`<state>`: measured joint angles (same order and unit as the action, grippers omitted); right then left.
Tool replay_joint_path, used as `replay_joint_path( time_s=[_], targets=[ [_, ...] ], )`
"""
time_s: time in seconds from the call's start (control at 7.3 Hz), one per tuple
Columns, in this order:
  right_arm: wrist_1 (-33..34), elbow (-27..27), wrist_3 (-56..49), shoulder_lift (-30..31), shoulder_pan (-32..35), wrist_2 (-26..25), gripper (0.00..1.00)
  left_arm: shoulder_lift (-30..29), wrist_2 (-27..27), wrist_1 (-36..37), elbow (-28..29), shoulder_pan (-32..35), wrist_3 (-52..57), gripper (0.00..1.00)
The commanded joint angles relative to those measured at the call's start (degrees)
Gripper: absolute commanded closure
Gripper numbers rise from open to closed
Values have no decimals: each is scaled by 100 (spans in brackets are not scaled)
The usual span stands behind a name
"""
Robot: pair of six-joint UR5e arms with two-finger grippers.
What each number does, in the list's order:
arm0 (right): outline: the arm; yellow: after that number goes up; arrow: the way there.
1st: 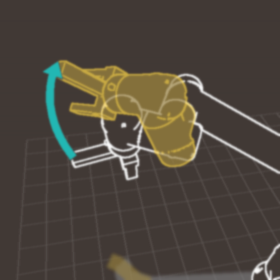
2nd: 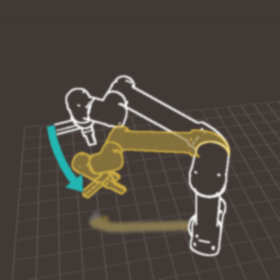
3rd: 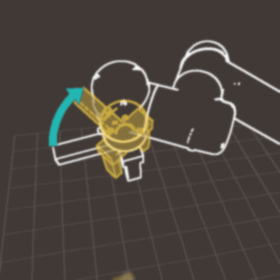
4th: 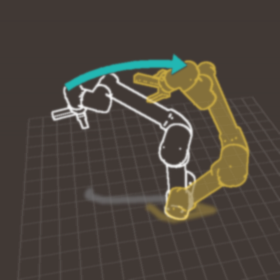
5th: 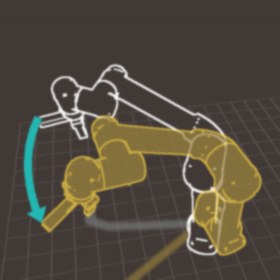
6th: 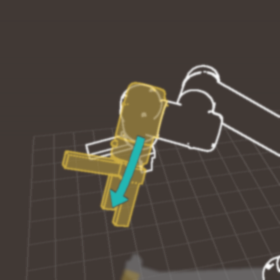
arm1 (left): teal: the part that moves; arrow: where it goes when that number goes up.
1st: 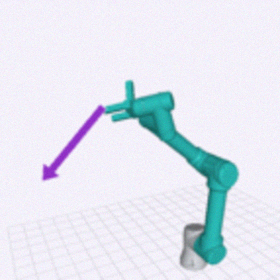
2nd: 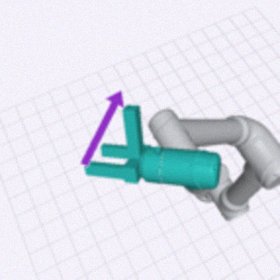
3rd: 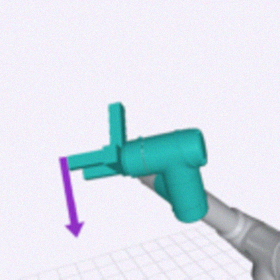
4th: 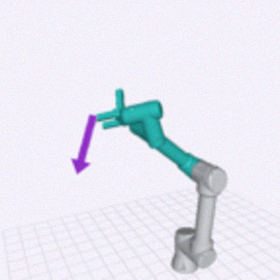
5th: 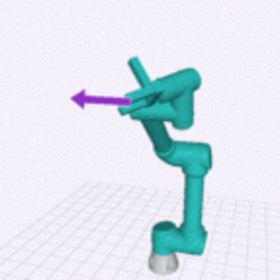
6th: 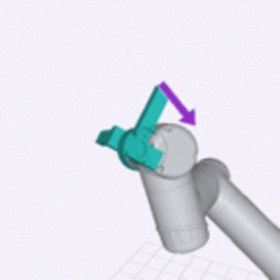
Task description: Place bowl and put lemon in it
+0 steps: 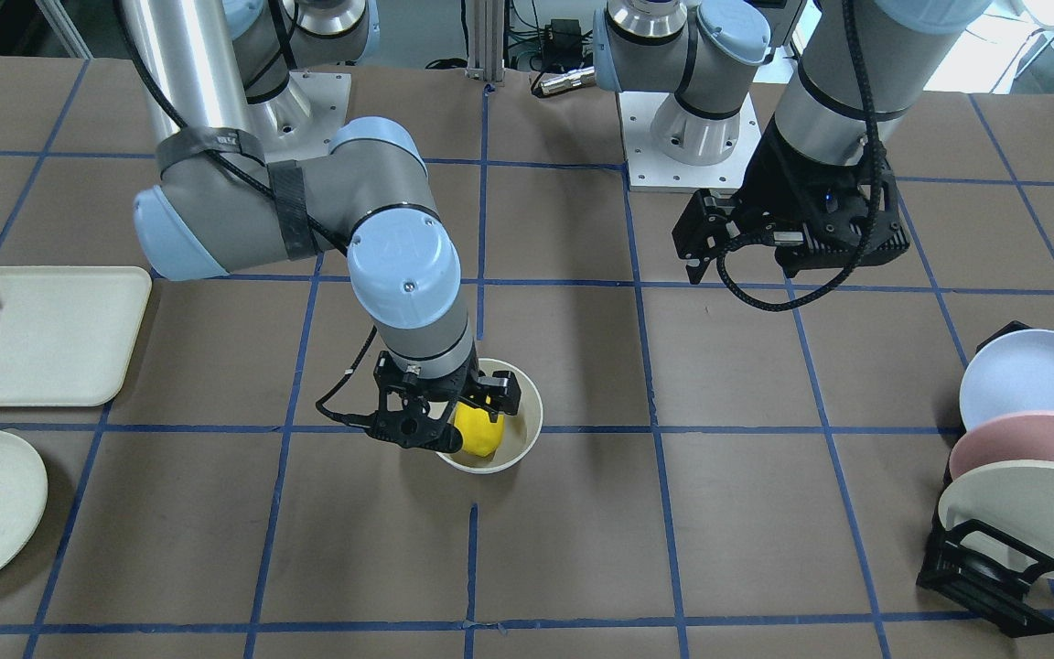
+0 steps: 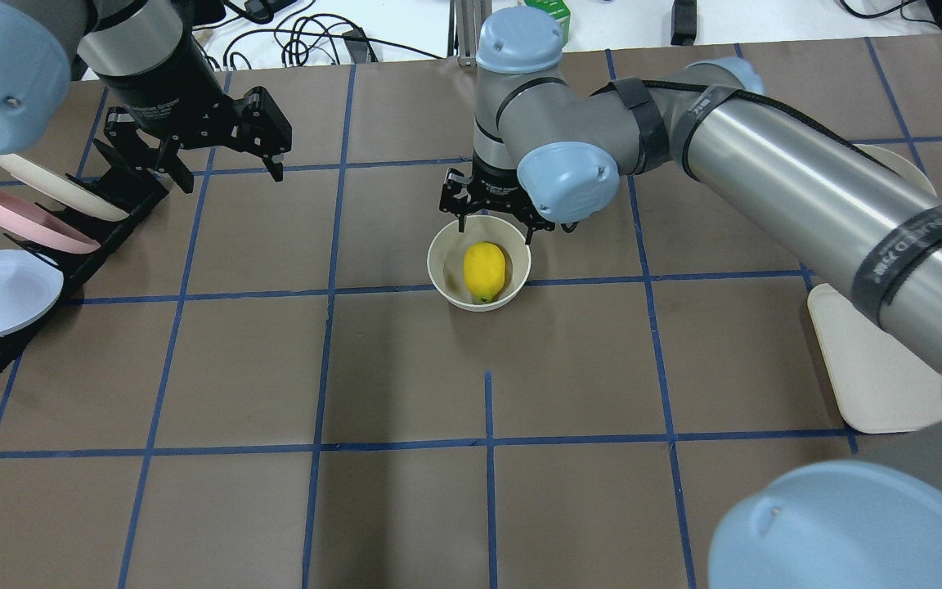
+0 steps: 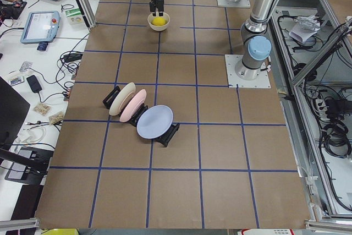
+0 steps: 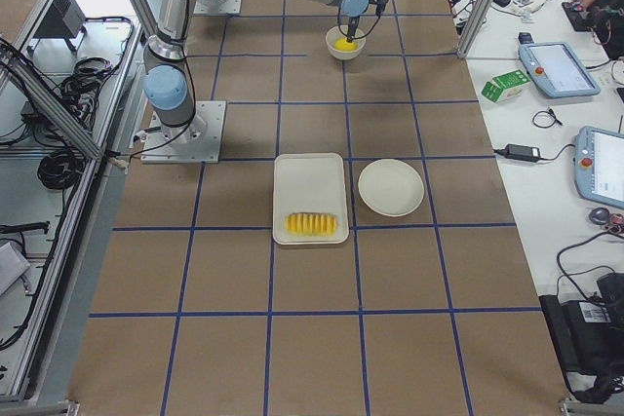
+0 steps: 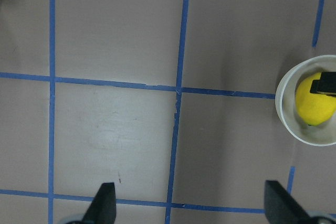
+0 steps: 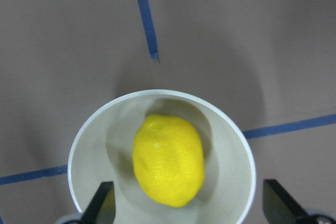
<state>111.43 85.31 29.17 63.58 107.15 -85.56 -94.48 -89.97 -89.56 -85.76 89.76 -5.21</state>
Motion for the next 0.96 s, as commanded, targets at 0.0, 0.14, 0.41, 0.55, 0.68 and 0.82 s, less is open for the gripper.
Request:
replay_joint_path(
  time_s=[0.0,0.14,0.41,0.55,0.68,0.82],
  targets=[
    [-435,-6,-610,617,-403,-329,0,-9,-3,17,-11,-2,-7,0],
    [-881,3,-1188,1003,-832,-321,0,0,-3,61,-28,7,-7,0],
    [-1734,134,-2272,1732,-1589,-312,0,9,-3,97,-37,7,-7,0],
    [-2104,152,-2301,2145,-1783,-329,0,9,-3,97,-46,7,-7,0],
    [-2229,178,-2293,2289,-1803,-312,0,9,-3,114,-72,7,-7,0],
    [-2317,266,-2302,2325,-1838,-312,0,17,-3,114,-81,7,-7,0]
  ],
)
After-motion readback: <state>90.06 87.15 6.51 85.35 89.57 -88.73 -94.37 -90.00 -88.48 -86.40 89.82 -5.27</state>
